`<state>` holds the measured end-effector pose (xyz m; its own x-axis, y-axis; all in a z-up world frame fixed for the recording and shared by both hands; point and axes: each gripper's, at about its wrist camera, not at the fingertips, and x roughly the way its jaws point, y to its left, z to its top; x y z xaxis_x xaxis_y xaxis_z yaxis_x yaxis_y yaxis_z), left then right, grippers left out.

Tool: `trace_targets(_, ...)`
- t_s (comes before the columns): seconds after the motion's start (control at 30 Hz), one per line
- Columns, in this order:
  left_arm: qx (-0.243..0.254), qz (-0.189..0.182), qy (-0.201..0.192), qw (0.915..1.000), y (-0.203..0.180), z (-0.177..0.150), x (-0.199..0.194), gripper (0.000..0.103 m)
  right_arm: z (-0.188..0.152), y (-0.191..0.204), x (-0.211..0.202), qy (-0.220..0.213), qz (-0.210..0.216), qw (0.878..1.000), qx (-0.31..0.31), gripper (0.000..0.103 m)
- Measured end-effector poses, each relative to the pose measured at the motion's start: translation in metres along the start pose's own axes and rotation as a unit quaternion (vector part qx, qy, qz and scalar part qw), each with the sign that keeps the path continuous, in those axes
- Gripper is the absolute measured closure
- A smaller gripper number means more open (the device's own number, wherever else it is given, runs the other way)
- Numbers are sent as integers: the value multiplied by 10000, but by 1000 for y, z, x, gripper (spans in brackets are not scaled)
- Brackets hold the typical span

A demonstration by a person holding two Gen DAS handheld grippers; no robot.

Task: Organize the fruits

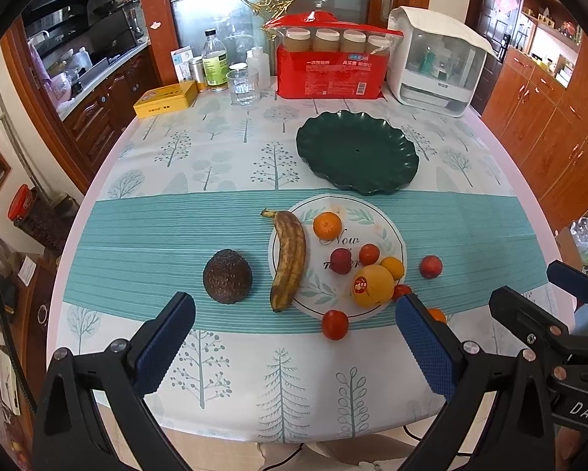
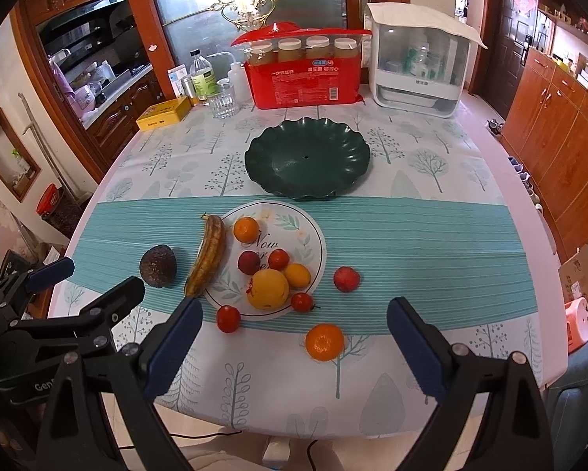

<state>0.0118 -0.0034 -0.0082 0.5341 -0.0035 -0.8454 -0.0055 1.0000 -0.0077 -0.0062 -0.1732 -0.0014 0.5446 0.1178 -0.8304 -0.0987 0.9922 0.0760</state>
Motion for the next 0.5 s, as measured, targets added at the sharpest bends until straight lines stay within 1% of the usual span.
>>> trace_targets(0.5, -410, 61, -12, 9991, -20, -6, -2, 1, 4, -22, 4, 17, 222, 9992, -344, 7)
